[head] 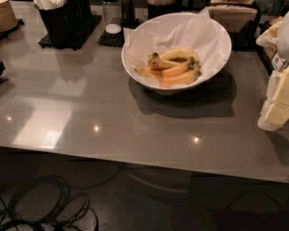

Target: Pick banana from white bowl

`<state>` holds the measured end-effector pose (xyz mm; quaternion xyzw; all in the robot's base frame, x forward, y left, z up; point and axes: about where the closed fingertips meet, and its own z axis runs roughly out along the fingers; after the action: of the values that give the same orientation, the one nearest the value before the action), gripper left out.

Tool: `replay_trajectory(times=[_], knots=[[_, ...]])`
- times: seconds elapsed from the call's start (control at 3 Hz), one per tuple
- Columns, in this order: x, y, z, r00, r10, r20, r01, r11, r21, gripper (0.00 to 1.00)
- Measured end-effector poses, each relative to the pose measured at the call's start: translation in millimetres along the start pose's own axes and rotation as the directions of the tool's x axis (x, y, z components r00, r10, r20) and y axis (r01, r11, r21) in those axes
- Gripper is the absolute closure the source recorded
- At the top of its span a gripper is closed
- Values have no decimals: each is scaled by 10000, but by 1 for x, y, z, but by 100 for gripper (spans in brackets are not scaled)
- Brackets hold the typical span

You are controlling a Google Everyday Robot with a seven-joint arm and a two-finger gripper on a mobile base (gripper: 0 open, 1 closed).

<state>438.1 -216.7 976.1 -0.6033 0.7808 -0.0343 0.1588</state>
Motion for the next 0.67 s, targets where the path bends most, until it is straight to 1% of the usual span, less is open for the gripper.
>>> replay_trajectory(times=[0.33,0.67], knots=[[0,0,0,10000,0,0,0,10000,0,0],[-4,-5,-1,9998,-5,187,2,9999,135,0]])
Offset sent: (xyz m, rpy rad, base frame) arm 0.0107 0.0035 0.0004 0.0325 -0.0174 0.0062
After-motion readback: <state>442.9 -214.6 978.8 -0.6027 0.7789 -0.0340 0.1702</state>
